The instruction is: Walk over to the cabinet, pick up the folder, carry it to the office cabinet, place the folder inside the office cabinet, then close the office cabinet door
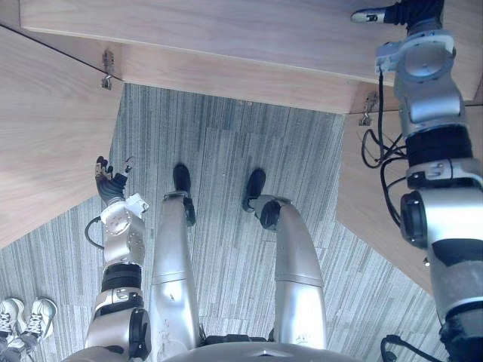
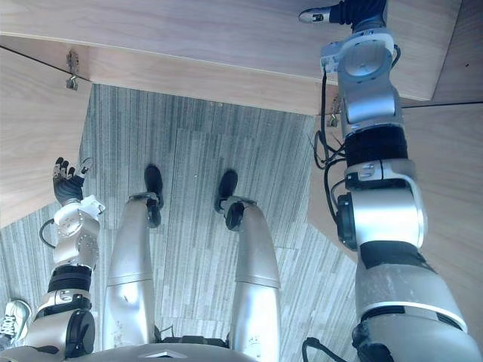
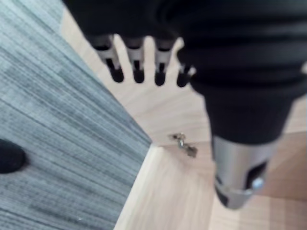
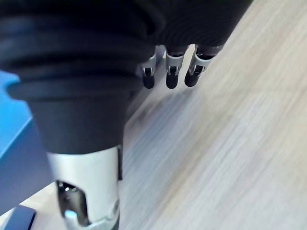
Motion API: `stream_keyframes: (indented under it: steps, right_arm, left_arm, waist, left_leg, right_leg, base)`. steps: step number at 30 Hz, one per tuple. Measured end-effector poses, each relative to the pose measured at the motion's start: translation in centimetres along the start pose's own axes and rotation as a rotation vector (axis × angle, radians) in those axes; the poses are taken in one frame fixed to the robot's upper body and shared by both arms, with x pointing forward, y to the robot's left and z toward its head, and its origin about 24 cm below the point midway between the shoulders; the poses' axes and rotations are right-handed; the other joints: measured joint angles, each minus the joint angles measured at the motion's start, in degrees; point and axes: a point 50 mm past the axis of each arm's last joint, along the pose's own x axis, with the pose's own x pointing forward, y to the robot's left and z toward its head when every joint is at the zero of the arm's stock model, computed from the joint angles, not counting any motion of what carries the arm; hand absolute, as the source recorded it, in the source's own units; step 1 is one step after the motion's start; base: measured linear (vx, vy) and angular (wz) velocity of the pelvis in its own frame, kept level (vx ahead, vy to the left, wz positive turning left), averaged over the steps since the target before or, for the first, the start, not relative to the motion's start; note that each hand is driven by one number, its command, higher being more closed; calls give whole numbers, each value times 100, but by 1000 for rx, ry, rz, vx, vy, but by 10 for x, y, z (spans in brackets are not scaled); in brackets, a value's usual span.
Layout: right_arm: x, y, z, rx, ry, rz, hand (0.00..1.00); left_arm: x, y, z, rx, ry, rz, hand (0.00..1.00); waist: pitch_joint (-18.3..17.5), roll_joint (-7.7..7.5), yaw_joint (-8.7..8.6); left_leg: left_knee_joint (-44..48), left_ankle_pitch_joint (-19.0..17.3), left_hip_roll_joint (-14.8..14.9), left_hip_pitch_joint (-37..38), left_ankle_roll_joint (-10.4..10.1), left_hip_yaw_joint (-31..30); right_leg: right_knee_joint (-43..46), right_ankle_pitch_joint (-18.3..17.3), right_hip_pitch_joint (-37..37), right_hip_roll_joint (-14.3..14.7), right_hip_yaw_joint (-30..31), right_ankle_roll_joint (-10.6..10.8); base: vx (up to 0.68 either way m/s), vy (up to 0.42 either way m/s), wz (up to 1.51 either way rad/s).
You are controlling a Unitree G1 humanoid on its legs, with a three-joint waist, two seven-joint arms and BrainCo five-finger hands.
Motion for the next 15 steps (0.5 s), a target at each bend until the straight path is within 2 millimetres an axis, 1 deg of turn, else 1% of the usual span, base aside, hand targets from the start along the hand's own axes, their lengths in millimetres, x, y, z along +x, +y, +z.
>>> stream_keyframes:
  steps: [4, 6, 10, 12, 13, 15]
  right_arm:
    - [-17, -3, -4, -11, -45, -5, 0]
    - [-27, -8, -12, -17, -49, -15, 0]
    - [-46, -9, -16, -54, -85, 44, 0]
    - [-59, -13, -21, -86, -107, 76, 0]
    - [-63, -15, -22, -86, -113, 75, 0]
    - [-77, -23, -27, -85, -126, 68, 0]
  left_arm:
    - [-3, 0, 4, -13, -21, -4, 0]
    - [-8, 1, 7, -23, -42, -9, 0]
    - [-14, 9, 8, 3, -63, -10, 0]
    - [-18, 14, 8, 17, -70, -13, 0]
    - [-19, 15, 9, 20, -74, -18, 0]
    - [-22, 18, 9, 36, -80, -23, 0]
  waist:
    - [2, -3, -6]
    - [3, -5, -10]
    - [6, -12, -45]
    - [16, -30, -28]
    - [20, -37, -28]
    - [12, -59, -1]
  left_leg:
    - [-1, 0, 0, 6, 1, 5]
    - [-7, -1, 0, 33, 2, 18]
    - [-8, -3, 7, 45, 5, 27]
    - [-7, -3, 8, 52, 5, 28]
    - [-6, -3, 8, 53, 5, 31]
    - [-5, -6, 7, 58, 10, 37]
  right_leg:
    - [0, 0, 2, -1, 5, 0]
    - [0, -1, 17, -1, 20, 1]
    - [2, -4, 20, 2, 26, 6]
    - [7, -8, 22, 3, 30, 12]
    - [6, -8, 22, 3, 33, 12]
    - [7, -10, 25, 2, 37, 15]
  base:
    - [0, 0, 0]
    - [0, 0, 0]
    - [0, 0, 0]
    - [0, 0, 0]
    - [0, 0, 0]
    - [0, 0, 0]
